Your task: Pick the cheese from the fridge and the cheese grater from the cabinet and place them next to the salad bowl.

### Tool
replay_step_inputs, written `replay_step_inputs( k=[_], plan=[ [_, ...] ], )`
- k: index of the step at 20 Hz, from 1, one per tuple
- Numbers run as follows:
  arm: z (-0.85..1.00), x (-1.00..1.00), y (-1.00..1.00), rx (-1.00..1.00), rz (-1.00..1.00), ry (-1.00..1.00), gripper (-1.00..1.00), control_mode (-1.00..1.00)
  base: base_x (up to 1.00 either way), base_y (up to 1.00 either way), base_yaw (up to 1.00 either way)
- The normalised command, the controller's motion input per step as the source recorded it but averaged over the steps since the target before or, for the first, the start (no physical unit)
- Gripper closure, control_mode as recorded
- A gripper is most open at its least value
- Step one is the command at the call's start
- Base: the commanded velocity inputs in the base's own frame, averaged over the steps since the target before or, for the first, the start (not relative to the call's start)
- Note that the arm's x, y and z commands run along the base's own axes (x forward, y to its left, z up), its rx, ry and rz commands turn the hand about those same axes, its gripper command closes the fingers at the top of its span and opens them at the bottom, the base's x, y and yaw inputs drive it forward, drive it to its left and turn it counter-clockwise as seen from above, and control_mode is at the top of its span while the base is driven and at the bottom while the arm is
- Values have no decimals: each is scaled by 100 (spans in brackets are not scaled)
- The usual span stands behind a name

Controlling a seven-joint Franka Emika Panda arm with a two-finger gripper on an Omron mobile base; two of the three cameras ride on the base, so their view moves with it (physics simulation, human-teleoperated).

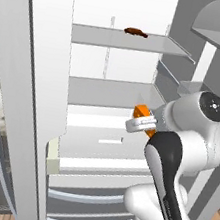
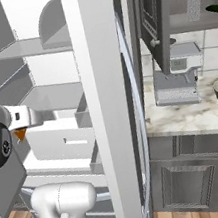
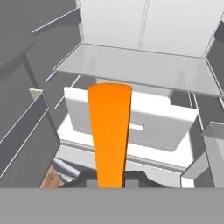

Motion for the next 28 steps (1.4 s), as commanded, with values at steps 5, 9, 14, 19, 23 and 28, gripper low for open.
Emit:
replay_step_inputs(
  k=[5, 9, 14, 19, 23, 28],
  plan=[
    [0, -17, -8, 1, 0, -1, 100, -100, 0, 0, 0],
    [0, 0, 0, 0, 0, 0, 100, -100, 0, 0, 0],
    [0, 0, 0, 0, 0, 0, 100, -100, 0, 0, 0],
    [0, 0, 0, 0, 0, 0, 100, -100, 0, 0, 0],
    [0, 0, 0, 0, 0, 0, 100, 100, 0, 0, 0],
    [0, 0, 0, 0, 0, 0, 100, 100, 0, 0, 0]
  ],
)
